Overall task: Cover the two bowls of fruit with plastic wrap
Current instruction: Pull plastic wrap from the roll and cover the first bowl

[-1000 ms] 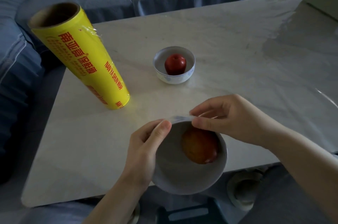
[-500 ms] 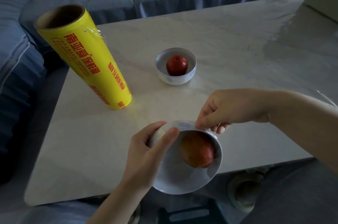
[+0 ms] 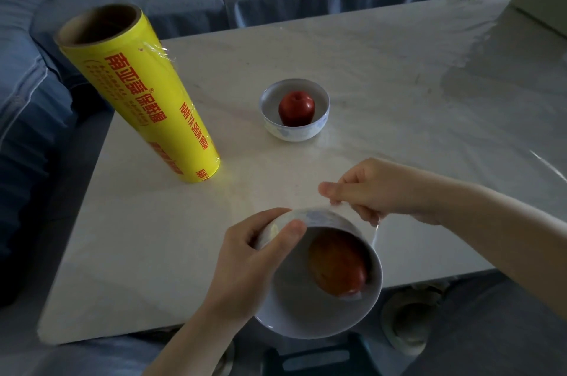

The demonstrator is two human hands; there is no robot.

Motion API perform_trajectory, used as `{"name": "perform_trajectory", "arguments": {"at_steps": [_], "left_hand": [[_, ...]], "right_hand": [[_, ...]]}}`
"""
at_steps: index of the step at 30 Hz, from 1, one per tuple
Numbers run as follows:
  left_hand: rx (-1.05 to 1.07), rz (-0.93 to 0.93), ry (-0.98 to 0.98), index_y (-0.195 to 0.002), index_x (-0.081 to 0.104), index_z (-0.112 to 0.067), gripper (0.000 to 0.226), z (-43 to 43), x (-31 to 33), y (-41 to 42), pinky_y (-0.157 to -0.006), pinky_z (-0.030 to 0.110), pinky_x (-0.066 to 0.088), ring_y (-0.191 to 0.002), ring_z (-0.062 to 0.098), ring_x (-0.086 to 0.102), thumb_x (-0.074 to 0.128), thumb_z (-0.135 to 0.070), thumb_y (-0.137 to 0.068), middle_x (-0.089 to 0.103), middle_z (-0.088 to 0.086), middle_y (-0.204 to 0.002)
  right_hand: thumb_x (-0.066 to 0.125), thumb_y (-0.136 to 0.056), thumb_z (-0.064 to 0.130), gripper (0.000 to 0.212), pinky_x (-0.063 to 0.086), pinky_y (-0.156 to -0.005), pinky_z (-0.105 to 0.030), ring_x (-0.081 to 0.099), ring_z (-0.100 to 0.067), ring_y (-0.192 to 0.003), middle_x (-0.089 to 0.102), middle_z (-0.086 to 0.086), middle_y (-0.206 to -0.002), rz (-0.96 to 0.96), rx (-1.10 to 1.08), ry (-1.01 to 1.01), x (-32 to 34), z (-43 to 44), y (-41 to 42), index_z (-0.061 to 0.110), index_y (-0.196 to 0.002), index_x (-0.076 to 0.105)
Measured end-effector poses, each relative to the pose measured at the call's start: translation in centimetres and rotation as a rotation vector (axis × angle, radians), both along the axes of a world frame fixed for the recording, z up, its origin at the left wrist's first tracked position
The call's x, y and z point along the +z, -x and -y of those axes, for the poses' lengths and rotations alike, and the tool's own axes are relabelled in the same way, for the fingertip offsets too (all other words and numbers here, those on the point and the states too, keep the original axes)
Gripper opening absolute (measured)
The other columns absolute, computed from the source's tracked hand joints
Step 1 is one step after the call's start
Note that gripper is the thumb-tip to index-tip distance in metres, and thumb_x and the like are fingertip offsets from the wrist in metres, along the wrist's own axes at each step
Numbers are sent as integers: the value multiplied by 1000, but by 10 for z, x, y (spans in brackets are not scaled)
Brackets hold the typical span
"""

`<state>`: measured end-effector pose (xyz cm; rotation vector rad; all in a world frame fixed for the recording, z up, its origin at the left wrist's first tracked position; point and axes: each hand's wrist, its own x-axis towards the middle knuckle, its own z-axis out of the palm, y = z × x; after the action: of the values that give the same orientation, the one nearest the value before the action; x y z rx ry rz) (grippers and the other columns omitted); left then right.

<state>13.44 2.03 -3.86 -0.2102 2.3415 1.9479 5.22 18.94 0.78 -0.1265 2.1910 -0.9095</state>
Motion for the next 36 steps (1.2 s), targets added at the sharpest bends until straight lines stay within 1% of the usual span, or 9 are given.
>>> {"name": "perform_trajectory", "arguments": {"at_steps": [4,9,13,18,21,24,30,34,36], "left_hand": [[-21,1,7,-87,71,-29,47,-2,-2,-1,-63,8,46,-82,2,63,56,-61,-58,72,-14,-81],[-79,-8,16,-90,73,-26,50,-2,-2,2,-67,12,49,-83,7,64,52,-62,-61,72,-9,-82],[-124,-20,12,-90,73,-26,49,0,1,5,-70,12,49,-88,7,65,53,-61,-62,73,-11,-86],[-152,-47,-41,-80,73,-44,26,1,4,7,-70,12,51,-86,4,66,57,-57,-63,73,-15,-85],[-163,-68,-75,-85,71,-48,30,2,5,5,-73,18,54,-91,10,67,61,-64,-62,74,-14,-90],[-140,-107,-79,-84,71,-50,24,0,8,5,-71,14,52,-89,4,67,59,-58,-64,73,-20,-87],[-140,-112,-57,-87,72,-46,53,0,7,6,-71,12,50,-93,5,67,60,-83,-51,73,-17,-93],[-105,-131,-45,-88,74,-37,47,1,6,7,-74,17,51,-93,9,68,64,-71,-58,74,-13,-95],[-83,-150,-52,-88,74,-30,39,4,7,8,-74,16,51,-92,8,68,64,-59,-63,74,-12,-94]], "right_hand": [[57,-58,71,53,40,-67,-28,38,-12,-45,43,6,-37,73,38,-31,1,0,2,19,-61,65],[68,-76,37,35,32,-46,-19,31,-8,-36,38,4,-38,6,-131,283,-8,-3,-4,13,-52,56],[65,-80,35,34,26,-34,-17,28,-9,-36,35,3,-39,-156,-330,392,-17,3,-9,13,-56,55],[64,-83,34,34,30,-33,-16,32,-6,-29,37,9,-33,-310,-361,330,-26,10,-4,6,-66,59],[66,-82,35,32,33,-37,-11,37,-5,-30,42,8,-34,-384,-320,288,-32,14,0,9,-62,61],[68,-80,34,32,32,-40,-10,38,-4,-34,45,9,-36,-351,-278,299,-34,14,0,10,-60,61],[68,-76,46,37,33,-42,-11,40,-2,-43,49,9,-47,-208,-128,188,-35,7,-3,17,-53,60],[63,-83,20,26,38,-51,-12,45,-1,-48,52,10,-54,-154,12,72,-43,-5,-6,20,-57,61],[68,-78,18,24,39,-49,-8,49,2,-45,57,9,-53,-249,-65,72,-42,-13,-7,24,-57,60]]}}
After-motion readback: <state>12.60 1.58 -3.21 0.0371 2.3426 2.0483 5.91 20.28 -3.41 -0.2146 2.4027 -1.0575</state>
